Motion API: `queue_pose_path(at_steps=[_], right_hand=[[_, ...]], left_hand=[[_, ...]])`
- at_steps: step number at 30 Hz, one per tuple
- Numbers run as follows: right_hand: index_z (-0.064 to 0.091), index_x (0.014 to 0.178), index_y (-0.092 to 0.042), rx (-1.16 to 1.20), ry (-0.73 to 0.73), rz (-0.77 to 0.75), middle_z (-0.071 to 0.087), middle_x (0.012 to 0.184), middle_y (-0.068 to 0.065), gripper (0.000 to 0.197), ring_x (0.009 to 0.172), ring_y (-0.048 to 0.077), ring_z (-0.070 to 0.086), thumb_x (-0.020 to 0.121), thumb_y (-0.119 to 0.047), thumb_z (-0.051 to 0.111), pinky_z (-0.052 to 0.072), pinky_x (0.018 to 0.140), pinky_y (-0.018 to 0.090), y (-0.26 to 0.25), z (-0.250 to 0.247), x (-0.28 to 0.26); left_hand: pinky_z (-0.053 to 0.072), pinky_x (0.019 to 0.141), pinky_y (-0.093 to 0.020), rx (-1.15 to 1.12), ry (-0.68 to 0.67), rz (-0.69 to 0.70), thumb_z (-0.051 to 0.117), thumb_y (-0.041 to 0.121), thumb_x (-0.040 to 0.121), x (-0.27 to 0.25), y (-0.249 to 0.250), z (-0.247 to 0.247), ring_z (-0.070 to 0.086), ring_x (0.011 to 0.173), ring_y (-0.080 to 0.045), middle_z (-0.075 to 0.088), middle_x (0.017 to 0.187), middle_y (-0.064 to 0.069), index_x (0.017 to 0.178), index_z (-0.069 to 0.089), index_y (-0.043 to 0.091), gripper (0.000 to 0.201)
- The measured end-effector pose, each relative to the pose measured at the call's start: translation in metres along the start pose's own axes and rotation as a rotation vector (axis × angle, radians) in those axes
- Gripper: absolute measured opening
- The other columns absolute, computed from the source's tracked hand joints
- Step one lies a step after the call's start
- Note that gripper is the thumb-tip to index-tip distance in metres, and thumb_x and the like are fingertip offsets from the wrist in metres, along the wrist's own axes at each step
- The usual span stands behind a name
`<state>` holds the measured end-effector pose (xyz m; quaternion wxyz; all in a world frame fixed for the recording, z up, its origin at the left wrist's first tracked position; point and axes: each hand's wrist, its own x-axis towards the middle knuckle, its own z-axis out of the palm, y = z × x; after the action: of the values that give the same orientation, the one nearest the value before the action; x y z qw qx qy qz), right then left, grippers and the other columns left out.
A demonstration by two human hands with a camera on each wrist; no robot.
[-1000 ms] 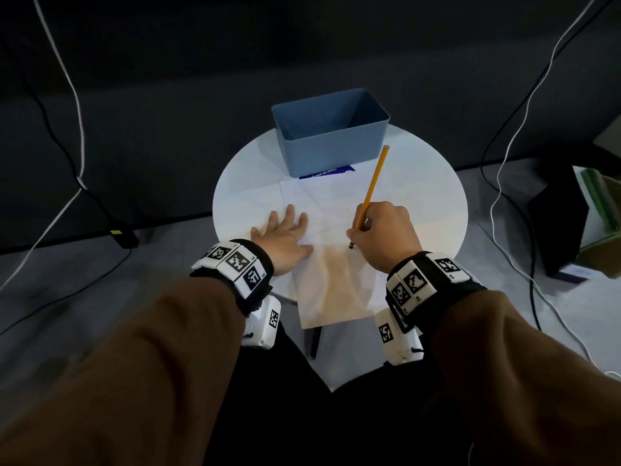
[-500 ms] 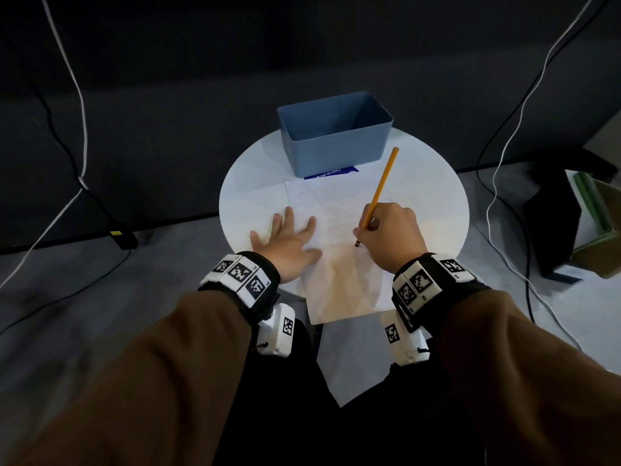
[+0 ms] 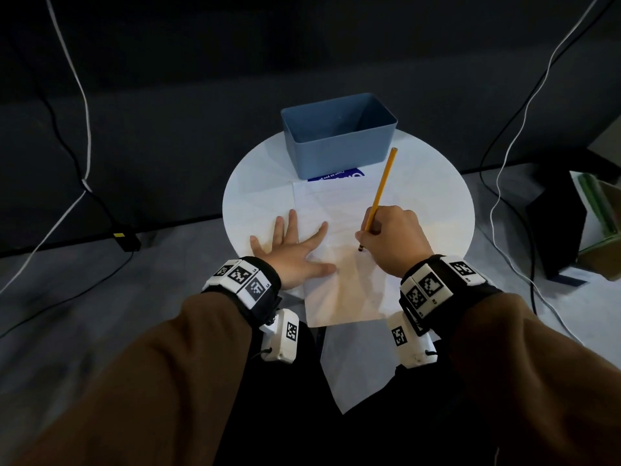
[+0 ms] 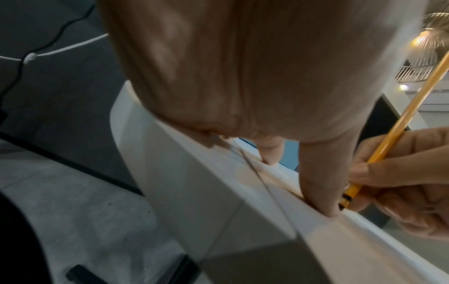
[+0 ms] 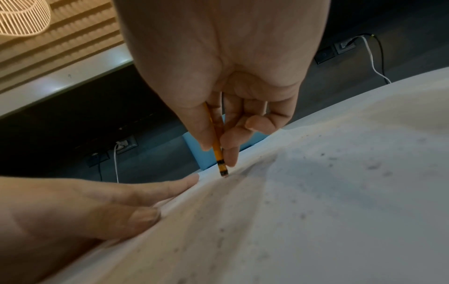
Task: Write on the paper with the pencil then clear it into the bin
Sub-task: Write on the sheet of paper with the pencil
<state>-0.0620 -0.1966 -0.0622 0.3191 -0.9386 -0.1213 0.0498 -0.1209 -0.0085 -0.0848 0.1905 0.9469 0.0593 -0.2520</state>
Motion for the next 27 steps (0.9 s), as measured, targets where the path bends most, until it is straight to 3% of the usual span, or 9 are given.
queue_pose_path(at_steps=[5,7,14,23,27], right_hand=[[0.069,0.078,-0.015,0.141,-0.032,-0.083,0.073,0.074,-0.002,0.014,0.073,0.012,0.069,0.091,-0.018,0.072,0.057,0.070,0.029,-0.007,-0.004,0.003],[0.069,0.078,-0.016,0.134,-0.075,-0.104,0.073,0.074,-0.004,0.013,0.073,0.010,0.069,0.091,-0.019,0.073,0.059,0.073,0.029,-0.009,-0.003,0.005],[0.069,0.075,-0.018,0.103,-0.058,-0.111,0.068,0.073,-0.007,0.015,0.069,0.004,0.062,0.089,-0.018,0.075,0.041,0.064,0.013,-0.005,0.012,0.007],[0.070,0.078,-0.016,-0.019,-0.105,-0.218,0.065,0.066,-0.009,0.013,0.064,0.006,0.060,0.090,-0.017,0.074,0.044,0.066,0.020,-0.016,0.011,0.010],[0.067,0.075,-0.019,-0.046,-0.095,-0.208,0.062,0.064,-0.011,0.017,0.061,0.004,0.058,0.091,-0.017,0.074,0.039,0.061,0.015,-0.012,0.004,0.013]], left_hand=[[-0.014,0.112,-0.068,-0.003,0.001,0.003,0.054,0.072,0.085,0.002,0.000,0.000,-0.036,0.145,-0.020,-0.040,0.156,0.004,0.148,-0.011,0.061,0.091],[-0.014,0.112,-0.068,0.000,-0.004,0.006,0.055,0.071,0.086,0.002,-0.001,0.000,-0.036,0.145,-0.021,-0.040,0.156,0.003,0.147,-0.011,0.062,0.090],[-0.014,0.111,-0.069,0.016,-0.017,0.005,0.054,0.072,0.086,0.004,-0.002,0.000,-0.037,0.144,-0.022,-0.042,0.156,0.002,0.146,-0.013,0.063,0.090],[-0.013,0.111,-0.069,0.045,-0.019,0.008,0.050,0.075,0.086,0.005,-0.001,0.001,-0.037,0.144,-0.024,-0.042,0.155,0.001,0.147,-0.014,0.061,0.090],[-0.014,0.110,-0.069,0.040,-0.024,0.007,0.050,0.074,0.086,0.005,-0.002,0.000,-0.038,0.144,-0.024,-0.043,0.155,0.000,0.147,-0.015,0.061,0.090]])
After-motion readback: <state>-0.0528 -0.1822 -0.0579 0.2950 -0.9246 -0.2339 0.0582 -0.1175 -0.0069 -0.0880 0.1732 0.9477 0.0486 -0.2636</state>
